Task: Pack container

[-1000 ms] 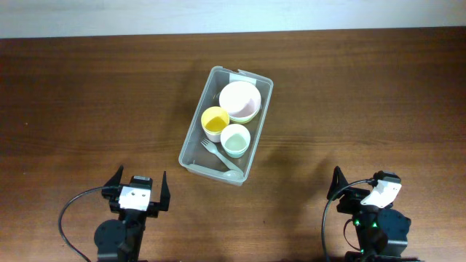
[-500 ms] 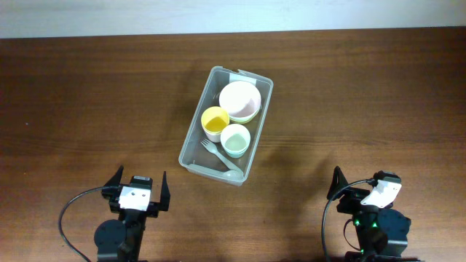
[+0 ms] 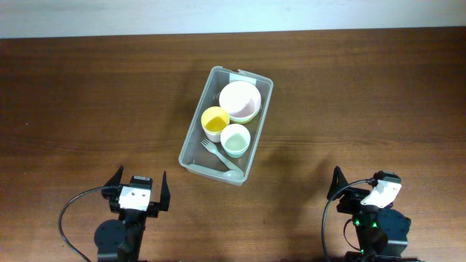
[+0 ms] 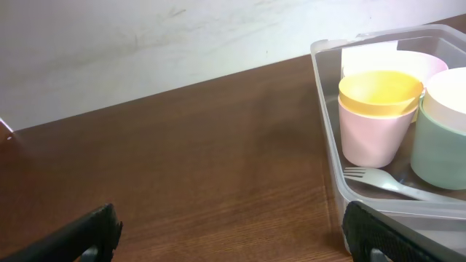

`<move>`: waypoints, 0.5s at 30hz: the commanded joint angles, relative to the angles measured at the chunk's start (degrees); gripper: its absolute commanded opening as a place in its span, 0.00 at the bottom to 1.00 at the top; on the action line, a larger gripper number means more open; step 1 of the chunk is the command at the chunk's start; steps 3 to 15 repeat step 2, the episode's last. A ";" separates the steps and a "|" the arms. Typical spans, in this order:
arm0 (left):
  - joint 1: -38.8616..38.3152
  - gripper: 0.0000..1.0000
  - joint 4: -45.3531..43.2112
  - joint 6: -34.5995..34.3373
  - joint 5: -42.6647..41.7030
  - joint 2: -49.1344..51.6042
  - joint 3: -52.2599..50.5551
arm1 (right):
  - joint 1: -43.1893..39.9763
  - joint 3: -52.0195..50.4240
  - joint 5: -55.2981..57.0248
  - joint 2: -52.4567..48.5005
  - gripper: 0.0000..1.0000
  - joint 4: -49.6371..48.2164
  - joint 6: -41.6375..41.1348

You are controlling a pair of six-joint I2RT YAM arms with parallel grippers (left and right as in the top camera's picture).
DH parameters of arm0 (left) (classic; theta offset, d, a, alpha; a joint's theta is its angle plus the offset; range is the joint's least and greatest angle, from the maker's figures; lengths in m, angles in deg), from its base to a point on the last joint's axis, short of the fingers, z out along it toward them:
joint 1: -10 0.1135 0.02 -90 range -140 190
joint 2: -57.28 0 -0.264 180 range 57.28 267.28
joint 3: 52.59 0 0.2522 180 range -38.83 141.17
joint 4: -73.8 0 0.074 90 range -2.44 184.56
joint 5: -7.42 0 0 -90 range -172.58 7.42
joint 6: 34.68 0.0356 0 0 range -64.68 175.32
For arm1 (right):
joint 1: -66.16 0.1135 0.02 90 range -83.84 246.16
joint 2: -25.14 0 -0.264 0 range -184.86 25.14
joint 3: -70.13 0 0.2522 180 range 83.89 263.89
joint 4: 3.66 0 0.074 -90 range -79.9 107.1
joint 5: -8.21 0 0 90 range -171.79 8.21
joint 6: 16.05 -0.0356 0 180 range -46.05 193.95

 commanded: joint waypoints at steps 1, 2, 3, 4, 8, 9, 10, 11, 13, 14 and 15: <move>-0.22 1.00 -0.35 0.48 -1.03 -0.52 -0.55 | 0.04 -0.42 0.92 0.50 0.99 -0.13 0.57; -0.22 1.00 -0.35 0.48 -1.03 -0.52 -0.55 | 0.04 -0.42 0.92 0.50 0.99 -0.13 0.57; -0.22 1.00 -0.35 0.48 -1.03 -0.52 -0.55 | 0.04 -0.42 0.92 0.50 0.99 -0.13 0.57; -0.22 1.00 -0.35 0.48 -1.03 -0.52 -0.55 | 0.04 -0.42 0.92 0.50 0.99 -0.13 0.57; -0.22 1.00 -0.35 0.48 -1.03 -0.52 -0.55 | 0.04 -0.42 0.92 0.50 0.99 -0.13 0.57; -0.22 1.00 -0.35 0.48 -1.03 -0.52 -0.55 | 0.04 -0.42 0.92 0.50 0.99 -0.13 0.57; -0.22 1.00 -0.35 0.48 -1.03 -0.52 -0.55 | 0.04 -0.42 0.92 0.50 0.99 -0.13 0.57; -0.22 1.00 -0.35 0.48 -1.03 -0.52 -0.55 | 0.04 -0.42 0.92 0.50 0.99 -0.13 0.57; -0.22 1.00 -0.35 0.48 -1.03 -0.52 -0.55 | 0.04 -0.42 0.92 0.50 0.99 -0.13 0.57; -0.22 1.00 -0.35 0.48 -1.03 -0.52 -0.55 | 0.04 -0.42 0.92 0.50 0.99 -0.13 0.57; -0.22 1.00 -0.35 0.48 -1.03 -0.52 -0.55 | 0.04 -0.42 0.92 0.50 0.99 -0.13 0.57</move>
